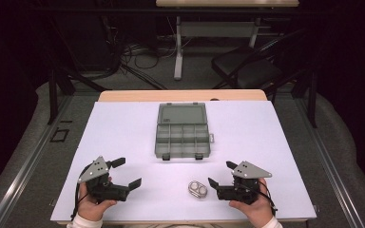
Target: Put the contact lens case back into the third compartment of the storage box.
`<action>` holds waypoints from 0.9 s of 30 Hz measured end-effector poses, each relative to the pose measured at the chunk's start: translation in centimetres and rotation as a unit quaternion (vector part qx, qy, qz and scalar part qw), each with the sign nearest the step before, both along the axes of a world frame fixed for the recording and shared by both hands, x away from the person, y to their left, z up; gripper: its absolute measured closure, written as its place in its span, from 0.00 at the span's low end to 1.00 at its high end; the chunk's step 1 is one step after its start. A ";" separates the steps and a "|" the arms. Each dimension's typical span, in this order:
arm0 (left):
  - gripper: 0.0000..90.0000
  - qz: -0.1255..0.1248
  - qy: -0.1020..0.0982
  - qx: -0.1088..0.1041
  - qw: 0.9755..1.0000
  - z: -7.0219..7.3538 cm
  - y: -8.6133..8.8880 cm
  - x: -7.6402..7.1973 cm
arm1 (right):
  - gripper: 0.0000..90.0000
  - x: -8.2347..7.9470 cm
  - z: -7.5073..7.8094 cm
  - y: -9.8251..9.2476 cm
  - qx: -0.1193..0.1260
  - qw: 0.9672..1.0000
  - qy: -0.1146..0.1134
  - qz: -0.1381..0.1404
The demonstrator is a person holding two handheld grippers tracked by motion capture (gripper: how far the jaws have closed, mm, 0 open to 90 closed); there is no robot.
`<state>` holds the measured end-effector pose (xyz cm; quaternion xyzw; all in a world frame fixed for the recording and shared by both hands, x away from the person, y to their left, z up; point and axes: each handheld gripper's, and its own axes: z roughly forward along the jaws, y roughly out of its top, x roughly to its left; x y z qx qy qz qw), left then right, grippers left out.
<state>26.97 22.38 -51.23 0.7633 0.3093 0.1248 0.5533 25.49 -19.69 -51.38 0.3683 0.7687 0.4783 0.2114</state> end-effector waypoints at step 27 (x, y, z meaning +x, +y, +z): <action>0.01 0.005 0.000 0.003 1.000 0.0 0.2 -0.6 | 0.23 0.7 -0.5 2.8 -0.031 0.997 0.029 0.070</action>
